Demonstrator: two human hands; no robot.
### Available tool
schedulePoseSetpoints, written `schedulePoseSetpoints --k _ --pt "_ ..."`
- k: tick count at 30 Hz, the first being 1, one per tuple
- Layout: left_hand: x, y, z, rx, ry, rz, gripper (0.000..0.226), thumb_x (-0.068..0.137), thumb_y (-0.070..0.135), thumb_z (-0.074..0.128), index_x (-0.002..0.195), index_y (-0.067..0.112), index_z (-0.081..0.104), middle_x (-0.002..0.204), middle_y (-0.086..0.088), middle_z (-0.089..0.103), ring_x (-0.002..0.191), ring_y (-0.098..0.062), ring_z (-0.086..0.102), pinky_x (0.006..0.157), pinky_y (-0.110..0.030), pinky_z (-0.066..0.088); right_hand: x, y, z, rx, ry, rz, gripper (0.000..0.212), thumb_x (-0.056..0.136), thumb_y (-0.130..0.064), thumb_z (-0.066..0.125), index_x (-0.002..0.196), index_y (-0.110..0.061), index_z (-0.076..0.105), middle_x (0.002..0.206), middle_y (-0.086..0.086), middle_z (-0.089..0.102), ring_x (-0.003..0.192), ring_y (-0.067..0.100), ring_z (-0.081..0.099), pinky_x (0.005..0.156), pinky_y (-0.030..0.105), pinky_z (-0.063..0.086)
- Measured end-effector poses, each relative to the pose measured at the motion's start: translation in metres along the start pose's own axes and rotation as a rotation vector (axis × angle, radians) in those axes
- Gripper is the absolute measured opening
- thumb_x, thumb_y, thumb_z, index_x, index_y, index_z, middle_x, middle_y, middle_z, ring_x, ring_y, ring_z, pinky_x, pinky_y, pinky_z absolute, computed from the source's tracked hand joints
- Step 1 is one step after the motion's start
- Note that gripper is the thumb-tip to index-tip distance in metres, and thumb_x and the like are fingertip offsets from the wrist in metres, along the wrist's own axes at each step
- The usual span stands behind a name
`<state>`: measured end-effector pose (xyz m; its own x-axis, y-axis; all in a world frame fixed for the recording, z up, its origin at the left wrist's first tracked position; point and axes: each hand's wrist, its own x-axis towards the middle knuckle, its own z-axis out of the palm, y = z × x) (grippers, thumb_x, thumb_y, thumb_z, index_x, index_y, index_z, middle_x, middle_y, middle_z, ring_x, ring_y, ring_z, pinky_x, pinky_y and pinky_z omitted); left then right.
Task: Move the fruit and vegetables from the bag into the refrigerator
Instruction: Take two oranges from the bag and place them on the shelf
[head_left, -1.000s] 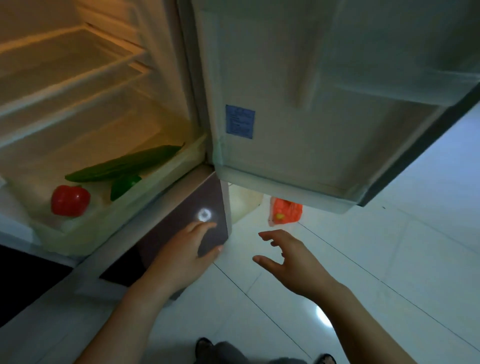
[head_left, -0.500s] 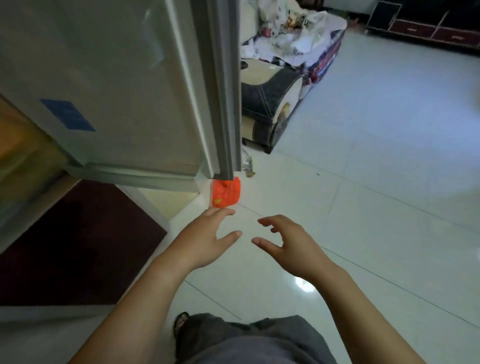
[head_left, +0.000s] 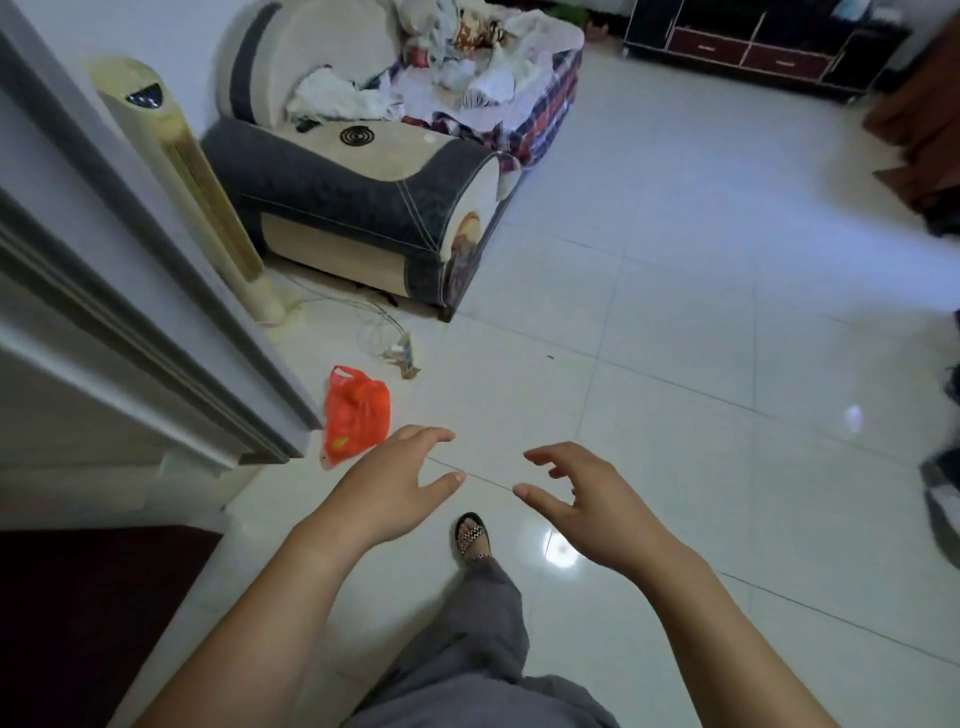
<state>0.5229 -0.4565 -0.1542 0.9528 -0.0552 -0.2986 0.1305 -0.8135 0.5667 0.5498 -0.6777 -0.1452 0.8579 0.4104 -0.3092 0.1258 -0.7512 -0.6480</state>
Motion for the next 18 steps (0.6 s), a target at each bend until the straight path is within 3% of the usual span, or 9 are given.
schedulePoseSetpoints --k 4,11,18 --pt "0.09 0.015 -0.015 -0.005 -0.035 0.012 0.051 0.088 0.047 0.054 0.133 0.027 0.042 0.139 0.006 0.043 0.126 -0.01 0.042 0.105 -0.031 0.036 0.067 0.014 -0.048 -0.036 0.002 0.025 0.045 0.087 -0.051 0.055 0.126 -0.031 0.05 0.126 -0.015 0.051 0.108 0.001 0.05 0.087 0.016 0.039" --pt "0.209 0.034 -0.075 -0.035 0.033 -0.034 0.049 0.089 0.043 0.053 0.134 0.025 0.042 0.139 0.005 0.042 0.124 -0.011 0.044 0.101 -0.026 0.037 0.191 0.006 -0.126 -0.121 -0.005 -0.043 0.045 0.087 -0.052 0.053 0.127 -0.031 0.05 0.127 -0.013 0.052 0.106 0.002 0.051 0.085 0.015 0.039" --pt "0.248 -0.002 -0.112 -0.057 0.156 -0.3 0.054 0.084 0.055 0.05 0.129 0.027 0.047 0.134 0.005 0.049 0.12 -0.012 0.047 0.102 -0.027 0.035 0.309 -0.017 -0.136 -0.145 -0.212 -0.254 0.044 0.087 -0.052 0.053 0.126 -0.031 0.051 0.126 -0.014 0.053 0.101 0.0 0.051 0.081 0.012 0.038"
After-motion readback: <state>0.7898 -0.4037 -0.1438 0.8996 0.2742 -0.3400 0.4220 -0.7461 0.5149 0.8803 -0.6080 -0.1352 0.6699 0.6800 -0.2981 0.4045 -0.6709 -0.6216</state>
